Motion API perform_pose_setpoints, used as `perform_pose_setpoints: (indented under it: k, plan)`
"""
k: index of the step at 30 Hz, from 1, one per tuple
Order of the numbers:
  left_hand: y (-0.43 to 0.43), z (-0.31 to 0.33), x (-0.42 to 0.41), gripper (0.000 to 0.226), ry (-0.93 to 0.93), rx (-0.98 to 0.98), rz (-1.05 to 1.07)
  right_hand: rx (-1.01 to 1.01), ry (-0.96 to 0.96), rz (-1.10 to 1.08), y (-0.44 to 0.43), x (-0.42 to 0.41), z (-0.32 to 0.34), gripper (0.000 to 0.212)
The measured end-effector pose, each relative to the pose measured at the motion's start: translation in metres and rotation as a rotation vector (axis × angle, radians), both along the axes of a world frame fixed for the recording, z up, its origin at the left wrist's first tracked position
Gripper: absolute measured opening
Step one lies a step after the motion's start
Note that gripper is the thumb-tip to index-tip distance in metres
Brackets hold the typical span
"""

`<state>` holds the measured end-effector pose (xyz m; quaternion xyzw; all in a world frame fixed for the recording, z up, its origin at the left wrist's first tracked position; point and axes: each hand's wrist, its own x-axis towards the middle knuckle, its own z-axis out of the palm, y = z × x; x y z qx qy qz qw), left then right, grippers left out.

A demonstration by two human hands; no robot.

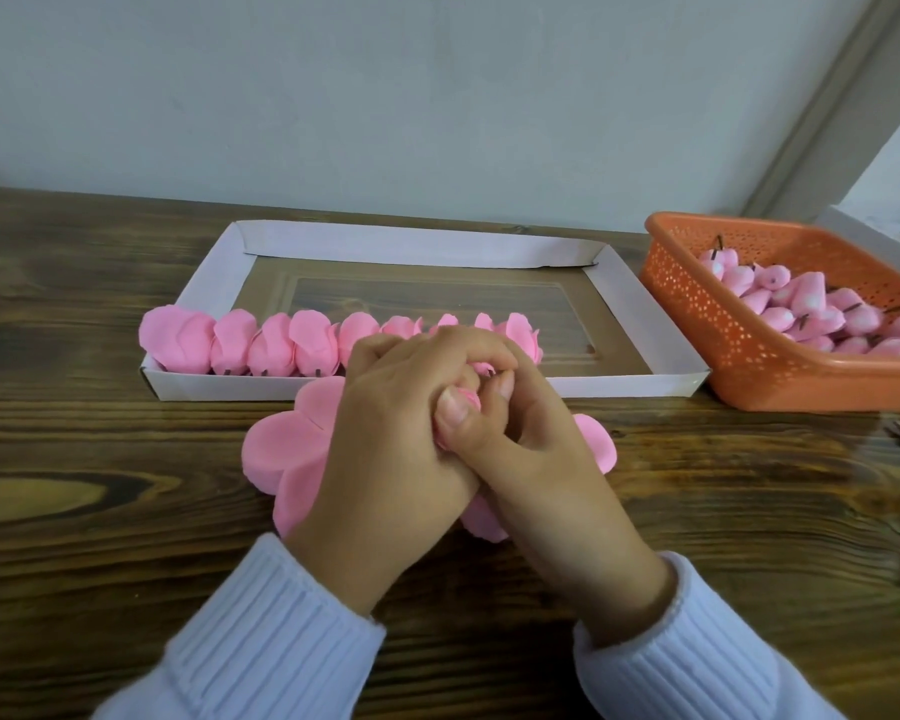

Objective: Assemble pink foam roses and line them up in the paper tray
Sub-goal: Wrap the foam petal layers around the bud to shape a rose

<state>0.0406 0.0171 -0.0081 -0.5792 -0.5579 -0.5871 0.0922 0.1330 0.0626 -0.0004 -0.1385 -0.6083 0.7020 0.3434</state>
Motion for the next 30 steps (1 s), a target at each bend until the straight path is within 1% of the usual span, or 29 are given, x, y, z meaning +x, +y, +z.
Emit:
perform_pose_setpoints:
  k: [2, 4, 5, 8, 9, 10, 12, 15, 19, 22, 27, 30]
  plan:
    - [-0.002, 0.002, -0.001, 0.018, -0.137, 0.02, -0.077, 0.079, -0.032, -0.025, -0.002, -0.001, 0.0, 0.049]
    - [-0.003, 0.005, -0.002, 0.026, -0.277, 0.073, -0.092, 0.176, -0.062, -0.068, -0.001, -0.001, -0.003, 0.05]
    - [-0.003, 0.006, -0.003, 0.027, -0.369, 0.096, -0.112, 0.271, -0.084, -0.11, 0.0, -0.002, -0.005, 0.046]
    - [-0.001, 0.008, -0.006, 0.023, -0.75, 0.127, -0.246, 0.643, -0.196, -0.234, 0.003, -0.005, -0.011, 0.032]
    - [0.0, 0.007, -0.007, 0.023, -0.845, 0.119, -0.307, 0.725, -0.212, -0.257, 0.003, -0.005, -0.011, 0.029]
    - [0.001, 0.005, -0.006, 0.023, -0.898, 0.101, -0.36, 0.768, -0.221, -0.28, 0.002, -0.005, -0.012, 0.028]
    - [0.001, 0.004, -0.004, 0.023, -0.9, 0.056, -0.404, 0.81, -0.216, -0.35, 0.001, -0.005, -0.012, 0.034]
    - [0.0, 0.005, -0.001, 0.024, -0.804, 0.014, -0.385, 0.802, -0.214, -0.409, 0.001, -0.003, -0.012, 0.034]
    - [-0.001, 0.006, 0.001, 0.023, -0.664, 0.001, -0.344, 0.79, -0.211, -0.354, 0.001, -0.001, -0.009, 0.029]
    - [0.0, 0.006, 0.001, 0.021, -0.654, 0.005, -0.34, 0.767, -0.232, -0.303, 0.001, -0.001, -0.008, 0.029]
    - [0.002, 0.003, 0.001, 0.02, -0.628, -0.009, -0.332, 0.788, -0.266, -0.335, -0.001, -0.001, -0.007, 0.029]
    - [0.002, 0.003, 0.002, 0.02, -0.62, 0.016, -0.327, 0.844, -0.291, -0.364, -0.001, 0.001, -0.005, 0.016]
